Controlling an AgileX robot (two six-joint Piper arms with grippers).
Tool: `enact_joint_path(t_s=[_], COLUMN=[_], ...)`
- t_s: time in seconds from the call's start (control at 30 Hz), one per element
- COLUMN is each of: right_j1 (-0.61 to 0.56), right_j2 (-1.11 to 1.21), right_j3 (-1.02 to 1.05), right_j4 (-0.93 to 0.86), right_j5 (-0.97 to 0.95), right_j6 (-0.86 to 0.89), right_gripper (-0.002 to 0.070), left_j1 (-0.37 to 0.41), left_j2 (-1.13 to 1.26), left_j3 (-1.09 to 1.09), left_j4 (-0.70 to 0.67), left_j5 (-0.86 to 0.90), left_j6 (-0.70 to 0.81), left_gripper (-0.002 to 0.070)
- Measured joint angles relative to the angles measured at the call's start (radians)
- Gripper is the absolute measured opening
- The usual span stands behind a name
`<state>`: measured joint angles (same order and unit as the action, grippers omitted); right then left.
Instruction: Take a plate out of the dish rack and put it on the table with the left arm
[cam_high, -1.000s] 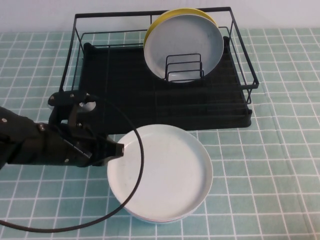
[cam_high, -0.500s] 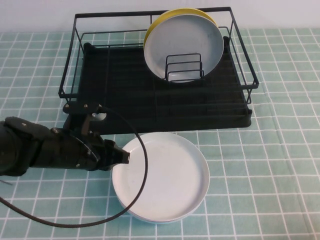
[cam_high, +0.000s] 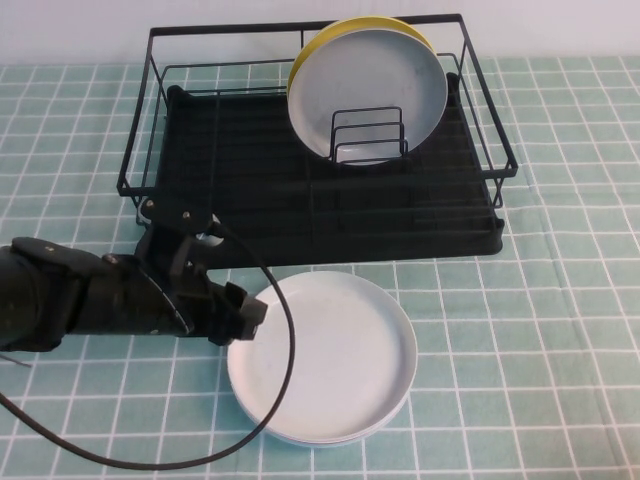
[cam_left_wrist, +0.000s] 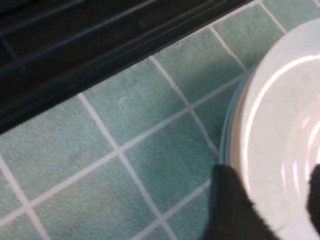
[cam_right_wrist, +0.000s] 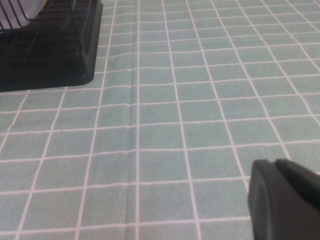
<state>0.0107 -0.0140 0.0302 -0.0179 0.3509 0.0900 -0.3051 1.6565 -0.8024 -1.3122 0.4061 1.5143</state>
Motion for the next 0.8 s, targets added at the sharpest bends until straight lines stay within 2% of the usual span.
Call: enact_joint_path(t_s=[0.07, 0.13, 0.27, 0.37, 0.47, 0.53, 0.63, 0.8], right_j1=[0.0, 0.0, 0.0, 0.0, 0.0, 0.0, 0.0, 0.0], right_j2=[0.0, 0.0, 0.0, 0.0, 0.0, 0.0, 0.0, 0.0], right_j3=[0.0, 0.0, 0.0, 0.0, 0.0, 0.0, 0.0, 0.0], right_j4=[0.0, 0.0, 0.0, 0.0, 0.0, 0.0, 0.0, 0.0], right_j5=[0.0, 0.0, 0.0, 0.0, 0.0, 0.0, 0.0, 0.0], right_j6=[0.0, 0.0, 0.0, 0.0, 0.0, 0.0, 0.0, 0.0], right_gripper=[-0.0018, -0.0018, -0.0018, -0.0018, -0.0018, -0.0018, -0.0018, -0.0018], left_j1=[0.0, 0.0, 0.0, 0.0, 0.0, 0.0, 0.0, 0.0], left_j2=[-0.002, -0.019, -0.122, -0.251, -0.41, -0.513, -0.643, -0.832], left_j3=[0.0, 0.0, 0.0, 0.0, 0.0, 0.009, 0.056, 0.183], left_j4=[-0.002, 0.0, 0.018, 0.078, 0.213, 0.292, 0.346, 0.37], left_j5=[-0.023, -0.039, -0.06, -0.082, -0.063, -0.017, 0.043, 0.101], left_j6=[0.004, 0.006, -0.002, -0.07, -0.161, -0.238, -0.363, -0.458], left_gripper=[0.0384, 0.0428, 0.0437, 0.0347, 0.0154, 0.0064, 0.0019, 0.0001])
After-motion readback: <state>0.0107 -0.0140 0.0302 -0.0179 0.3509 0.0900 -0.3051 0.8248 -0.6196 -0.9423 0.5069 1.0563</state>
